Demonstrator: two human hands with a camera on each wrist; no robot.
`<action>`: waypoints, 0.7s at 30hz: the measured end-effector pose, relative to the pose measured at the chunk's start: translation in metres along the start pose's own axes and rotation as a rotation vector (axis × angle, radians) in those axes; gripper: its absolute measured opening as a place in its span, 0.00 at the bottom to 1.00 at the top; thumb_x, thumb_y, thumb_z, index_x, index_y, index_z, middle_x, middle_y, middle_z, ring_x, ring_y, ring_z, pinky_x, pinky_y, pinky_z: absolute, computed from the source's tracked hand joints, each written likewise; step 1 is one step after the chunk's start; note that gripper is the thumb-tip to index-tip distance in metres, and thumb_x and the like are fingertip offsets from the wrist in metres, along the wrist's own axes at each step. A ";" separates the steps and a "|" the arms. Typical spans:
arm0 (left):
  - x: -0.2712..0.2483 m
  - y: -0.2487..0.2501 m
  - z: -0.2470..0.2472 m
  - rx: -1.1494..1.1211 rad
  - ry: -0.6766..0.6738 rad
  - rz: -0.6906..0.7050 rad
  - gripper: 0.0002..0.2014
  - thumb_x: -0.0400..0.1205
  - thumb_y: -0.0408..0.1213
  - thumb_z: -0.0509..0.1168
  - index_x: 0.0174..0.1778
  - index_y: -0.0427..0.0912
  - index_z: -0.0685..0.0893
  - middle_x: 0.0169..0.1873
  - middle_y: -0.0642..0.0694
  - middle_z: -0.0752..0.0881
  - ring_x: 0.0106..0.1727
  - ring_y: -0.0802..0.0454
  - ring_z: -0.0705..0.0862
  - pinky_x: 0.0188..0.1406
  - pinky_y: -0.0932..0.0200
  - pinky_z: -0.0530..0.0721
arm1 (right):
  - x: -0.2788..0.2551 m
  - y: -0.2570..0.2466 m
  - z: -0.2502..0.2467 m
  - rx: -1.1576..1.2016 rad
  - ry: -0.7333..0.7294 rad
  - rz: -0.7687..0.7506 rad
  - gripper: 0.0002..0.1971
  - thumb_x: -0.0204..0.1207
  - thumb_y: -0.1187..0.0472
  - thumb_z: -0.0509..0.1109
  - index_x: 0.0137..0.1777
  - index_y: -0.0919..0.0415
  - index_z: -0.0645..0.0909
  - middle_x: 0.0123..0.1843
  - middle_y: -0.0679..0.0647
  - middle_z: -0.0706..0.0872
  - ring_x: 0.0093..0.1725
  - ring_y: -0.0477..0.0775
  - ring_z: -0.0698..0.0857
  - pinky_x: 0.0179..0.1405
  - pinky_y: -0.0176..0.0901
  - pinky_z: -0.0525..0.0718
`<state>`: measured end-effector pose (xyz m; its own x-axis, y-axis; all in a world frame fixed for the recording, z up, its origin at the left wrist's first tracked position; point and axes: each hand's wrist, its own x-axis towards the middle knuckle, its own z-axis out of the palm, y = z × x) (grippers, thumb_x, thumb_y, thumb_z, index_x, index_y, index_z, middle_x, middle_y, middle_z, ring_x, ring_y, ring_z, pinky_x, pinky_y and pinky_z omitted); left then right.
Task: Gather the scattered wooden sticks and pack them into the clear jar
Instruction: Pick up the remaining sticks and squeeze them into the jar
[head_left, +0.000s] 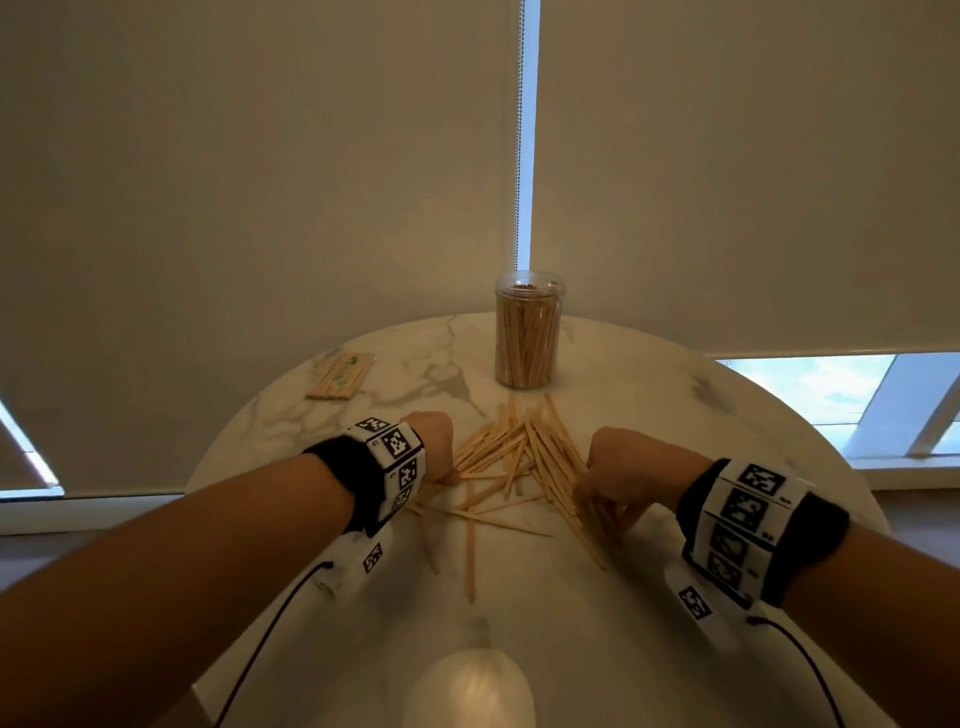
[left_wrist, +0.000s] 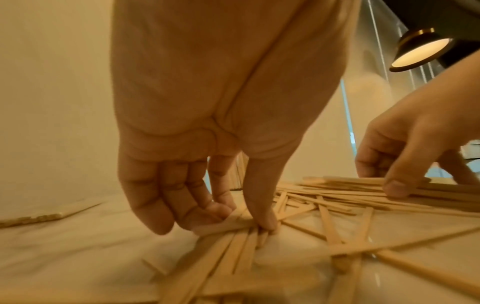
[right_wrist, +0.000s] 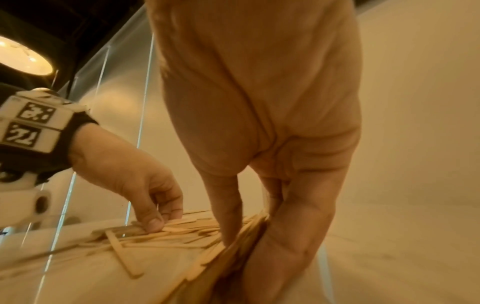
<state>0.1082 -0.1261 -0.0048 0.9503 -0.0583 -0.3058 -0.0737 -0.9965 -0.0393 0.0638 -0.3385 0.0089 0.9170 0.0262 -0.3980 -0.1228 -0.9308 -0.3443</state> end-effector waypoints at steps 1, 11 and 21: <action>0.000 0.001 0.000 -0.013 0.005 0.017 0.15 0.80 0.49 0.74 0.44 0.38 0.85 0.46 0.42 0.86 0.53 0.43 0.86 0.49 0.53 0.82 | -0.003 -0.002 0.002 -0.002 0.001 -0.004 0.13 0.76 0.54 0.77 0.43 0.65 0.84 0.39 0.58 0.90 0.35 0.55 0.91 0.40 0.47 0.93; 0.004 -0.007 0.003 -0.053 0.051 -0.018 0.21 0.81 0.45 0.73 0.66 0.38 0.85 0.63 0.43 0.87 0.64 0.44 0.85 0.64 0.51 0.83 | -0.009 0.003 0.001 -0.060 0.064 0.000 0.07 0.77 0.64 0.72 0.38 0.64 0.82 0.34 0.56 0.87 0.32 0.52 0.88 0.32 0.40 0.89; -0.007 -0.024 -0.012 -0.879 0.021 -0.067 0.11 0.90 0.31 0.55 0.57 0.30 0.80 0.47 0.39 0.87 0.39 0.45 0.87 0.36 0.51 0.88 | -0.024 0.014 -0.009 0.252 0.139 -0.023 0.08 0.83 0.62 0.68 0.52 0.67 0.85 0.47 0.61 0.90 0.44 0.57 0.92 0.46 0.49 0.92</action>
<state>0.1070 -0.1028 0.0096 0.9502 0.0091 -0.3114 0.2334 -0.6831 0.6920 0.0437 -0.3558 0.0210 0.9618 -0.0205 -0.2731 -0.1761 -0.8099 -0.5596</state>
